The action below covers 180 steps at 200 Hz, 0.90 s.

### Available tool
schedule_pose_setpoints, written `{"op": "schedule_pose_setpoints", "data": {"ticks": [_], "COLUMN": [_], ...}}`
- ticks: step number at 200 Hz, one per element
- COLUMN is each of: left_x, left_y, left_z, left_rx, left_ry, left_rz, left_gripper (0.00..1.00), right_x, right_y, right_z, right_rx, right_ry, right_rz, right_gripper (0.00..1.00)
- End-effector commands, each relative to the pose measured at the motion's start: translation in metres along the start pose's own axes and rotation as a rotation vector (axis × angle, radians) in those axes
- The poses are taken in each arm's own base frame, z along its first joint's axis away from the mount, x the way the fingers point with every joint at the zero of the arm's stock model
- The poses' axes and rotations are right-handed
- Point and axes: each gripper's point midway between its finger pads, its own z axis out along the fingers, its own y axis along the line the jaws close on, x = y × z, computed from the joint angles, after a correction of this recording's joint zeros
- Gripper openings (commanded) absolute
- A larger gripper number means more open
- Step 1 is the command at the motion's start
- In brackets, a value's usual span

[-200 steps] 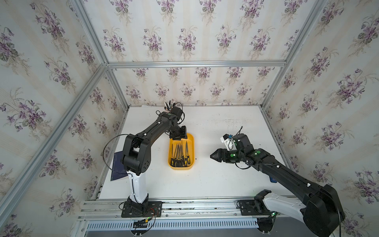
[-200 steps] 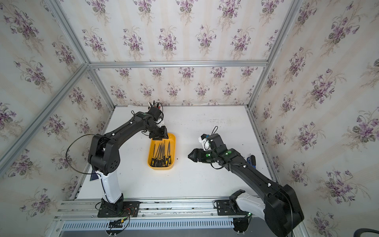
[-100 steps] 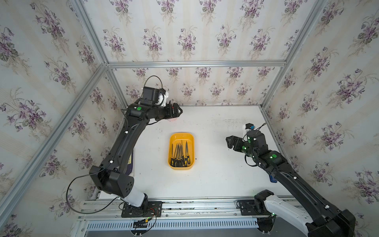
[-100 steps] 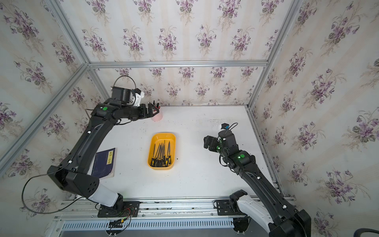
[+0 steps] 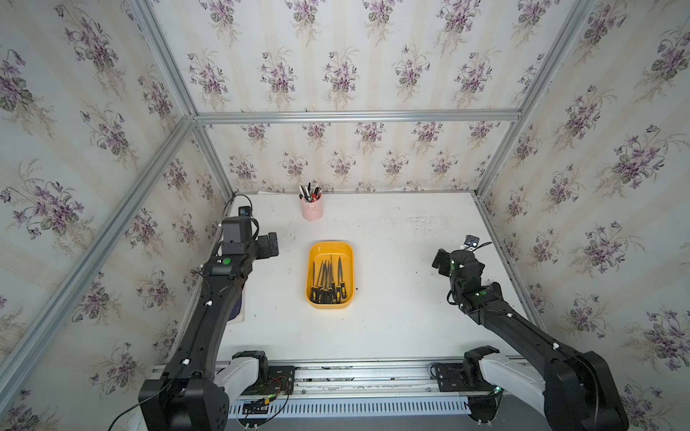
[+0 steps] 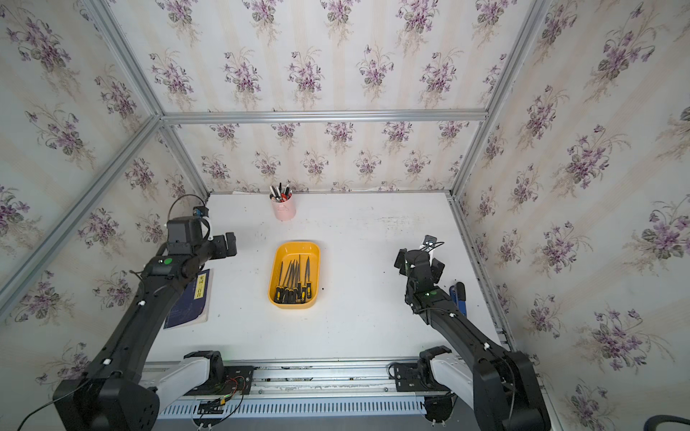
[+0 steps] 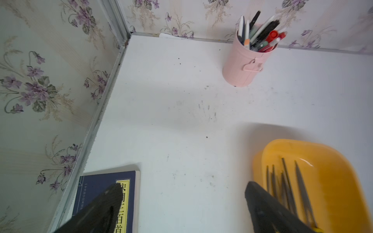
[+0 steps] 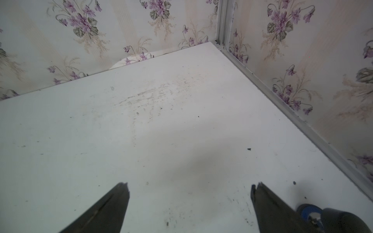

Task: Put the file tool into the storage box
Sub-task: Reset both arms

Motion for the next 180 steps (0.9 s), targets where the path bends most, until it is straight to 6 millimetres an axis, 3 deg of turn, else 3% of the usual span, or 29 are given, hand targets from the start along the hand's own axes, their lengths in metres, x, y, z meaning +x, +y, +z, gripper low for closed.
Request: {"op": "schedule_pose_setpoints", "data": {"ticks": [1, 33, 58, 87, 109, 125, 130, 144, 180], "left_x": [-0.02, 0.015, 0.039, 0.043, 0.044, 0.045, 0.056, 0.053, 0.053], "left_y": [0.018, 0.012, 0.02, 0.019, 0.001, -0.015, -0.014, -0.022, -0.018], "left_z": [0.002, 0.023, 0.049, 0.073, 0.09, 0.098, 0.106, 0.111, 0.113], "left_rx": [-0.088, -0.043, -0.099, -0.113, -0.022, 0.02, 0.017, 0.045, 0.014], "left_ry": [-0.258, -0.341, -0.329, -0.328, -0.34, -0.316, -0.297, -0.293, -0.273], "left_rz": [0.009, -0.079, -0.085, -0.059, -0.016, 0.044, 0.041, 0.071, 0.064], "left_gripper": [0.99, 1.0, 0.99, 0.99, 0.99, 0.99, 0.99, 0.99, 0.99], "right_x": [-0.033, -0.014, -0.02, -0.03, -0.022, -0.022, -0.016, -0.022, -0.017], "right_y": [0.001, -0.009, -0.009, -0.002, -0.014, -0.009, -0.009, -0.014, -0.009], "right_z": [0.002, 0.006, 0.005, 0.017, 0.03, 0.036, 0.037, 0.031, 0.041], "right_rx": [0.002, -0.028, -0.075, -0.106, -0.116, -0.144, -0.149, -0.15, -0.156], "right_ry": [-0.199, -0.249, -0.321, -0.355, -0.359, -0.363, -0.328, -0.381, -0.32], "right_rz": [-0.039, -0.029, -0.025, -0.066, 0.006, -0.004, -0.008, 0.017, -0.001], "right_gripper": [1.0, 1.0, 1.0, 1.0, 1.0, 1.0, 1.0, 1.0, 1.0]}}
